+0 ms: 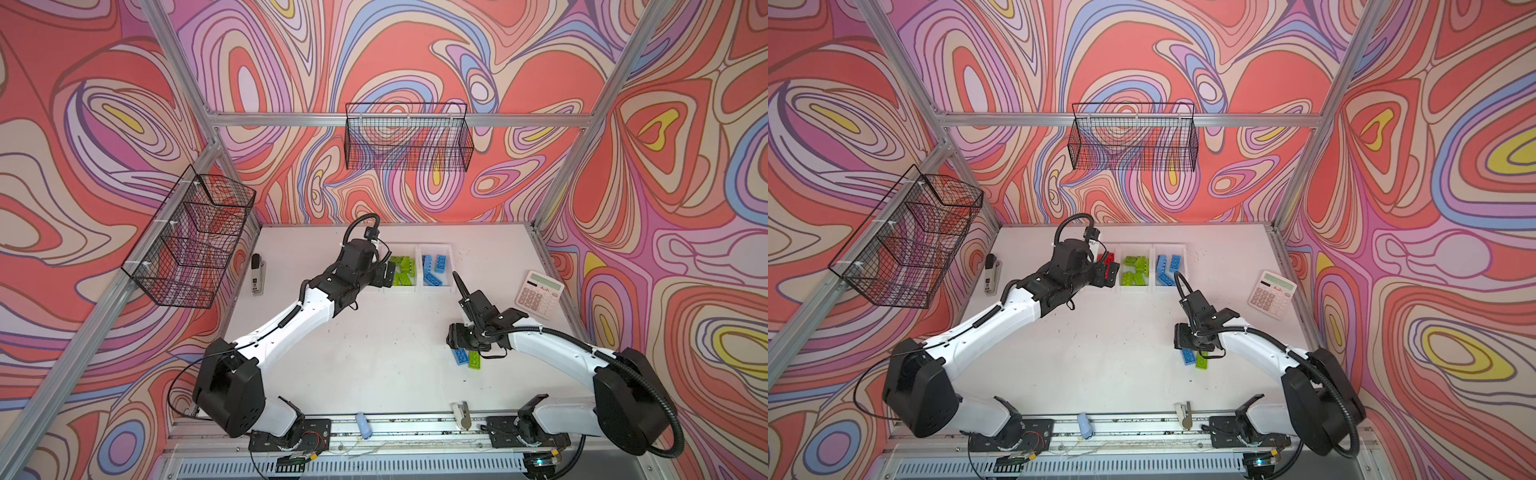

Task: Sort the legos into containers by color
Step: 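Grasp blue brick on table with right gripper while left gripper withdraws, then carry blue brick with right gripper into blue bin and release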

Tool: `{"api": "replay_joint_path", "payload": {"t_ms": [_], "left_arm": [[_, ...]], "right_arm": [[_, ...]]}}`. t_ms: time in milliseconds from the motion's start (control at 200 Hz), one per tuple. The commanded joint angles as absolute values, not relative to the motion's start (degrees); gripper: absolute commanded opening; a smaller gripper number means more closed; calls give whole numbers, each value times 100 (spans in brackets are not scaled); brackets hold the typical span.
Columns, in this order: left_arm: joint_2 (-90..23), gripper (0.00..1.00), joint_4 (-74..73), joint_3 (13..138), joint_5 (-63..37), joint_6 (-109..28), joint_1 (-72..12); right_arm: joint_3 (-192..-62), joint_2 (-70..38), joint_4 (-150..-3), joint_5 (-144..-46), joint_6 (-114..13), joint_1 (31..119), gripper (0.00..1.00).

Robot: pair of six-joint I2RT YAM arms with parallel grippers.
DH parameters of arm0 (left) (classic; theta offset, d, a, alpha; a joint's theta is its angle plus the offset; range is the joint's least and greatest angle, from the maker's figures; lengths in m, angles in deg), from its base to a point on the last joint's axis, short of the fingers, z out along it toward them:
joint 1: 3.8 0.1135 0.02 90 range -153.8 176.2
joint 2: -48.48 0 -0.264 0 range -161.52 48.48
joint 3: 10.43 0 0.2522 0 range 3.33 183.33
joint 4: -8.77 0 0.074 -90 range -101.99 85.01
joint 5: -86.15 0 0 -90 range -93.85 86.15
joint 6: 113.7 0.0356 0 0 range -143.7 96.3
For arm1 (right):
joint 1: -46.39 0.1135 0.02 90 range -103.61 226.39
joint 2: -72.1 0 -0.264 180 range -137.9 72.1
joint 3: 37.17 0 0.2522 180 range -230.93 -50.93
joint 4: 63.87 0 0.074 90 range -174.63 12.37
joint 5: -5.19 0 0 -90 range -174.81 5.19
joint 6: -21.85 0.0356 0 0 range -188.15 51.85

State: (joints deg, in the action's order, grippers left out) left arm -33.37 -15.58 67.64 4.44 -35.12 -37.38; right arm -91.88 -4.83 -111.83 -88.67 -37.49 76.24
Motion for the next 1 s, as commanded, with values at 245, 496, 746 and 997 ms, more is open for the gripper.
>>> {"api": "replay_joint_path", "payload": {"t_ms": [245, 496, 746, 997], "left_arm": [[-2317, 98, -1380, 5817, 776, -3468, -3820], [-2282, 98, -1528, 5723, 1303, -3501, -3878], [-2224, 100, -1453, 5713, 1560, -3684, -3887], [-2119, 100, -1661, 5673, 1982, -3774, -3870]], "right_arm": [[-9282, -803, -11209, -8318, -3503, 8107, 60], [-9253, -1011, -11286, -7951, -3338, 8331, 50], [-9281, -870, -11289, -7874, -3180, 8388, 32], [-10137, -816, -11427, -7290, -3120, 8354, 28]]}}
